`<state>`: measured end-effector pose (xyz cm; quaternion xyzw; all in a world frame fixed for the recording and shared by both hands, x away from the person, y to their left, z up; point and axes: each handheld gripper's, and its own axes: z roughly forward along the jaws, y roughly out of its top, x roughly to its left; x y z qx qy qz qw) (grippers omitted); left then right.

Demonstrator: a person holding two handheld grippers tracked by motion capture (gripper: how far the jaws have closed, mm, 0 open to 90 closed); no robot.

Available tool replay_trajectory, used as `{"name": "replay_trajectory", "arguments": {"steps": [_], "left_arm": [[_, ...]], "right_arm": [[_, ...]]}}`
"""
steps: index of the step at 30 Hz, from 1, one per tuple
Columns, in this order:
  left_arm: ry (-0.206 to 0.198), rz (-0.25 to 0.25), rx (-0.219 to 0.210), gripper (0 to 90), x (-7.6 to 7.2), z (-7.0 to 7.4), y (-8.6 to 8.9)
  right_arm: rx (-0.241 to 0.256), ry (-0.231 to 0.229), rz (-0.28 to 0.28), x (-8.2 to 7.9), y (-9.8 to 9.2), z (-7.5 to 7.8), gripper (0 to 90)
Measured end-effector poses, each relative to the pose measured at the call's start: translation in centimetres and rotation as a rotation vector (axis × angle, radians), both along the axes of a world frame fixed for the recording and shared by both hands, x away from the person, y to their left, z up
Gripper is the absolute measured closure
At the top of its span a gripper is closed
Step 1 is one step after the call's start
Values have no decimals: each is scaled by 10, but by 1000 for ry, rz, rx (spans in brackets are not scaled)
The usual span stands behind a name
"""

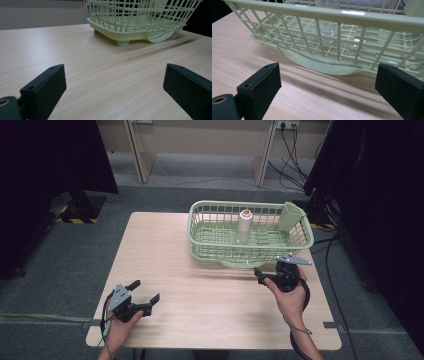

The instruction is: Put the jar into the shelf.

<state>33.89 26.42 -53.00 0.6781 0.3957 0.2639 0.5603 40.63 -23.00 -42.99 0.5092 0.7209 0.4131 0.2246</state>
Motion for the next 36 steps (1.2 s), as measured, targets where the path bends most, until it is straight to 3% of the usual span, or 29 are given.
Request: {"name": "replay_trajectory", "arguments": {"steps": [17,36], "left_arm": [[-1,0,2,41,0,0,0],[-2,1,1,41,0,0,0]], "right_arm": [[30,32,-60,-16,-28,-39,69],[26,73,-85,-33,-37,-73,69]]}}
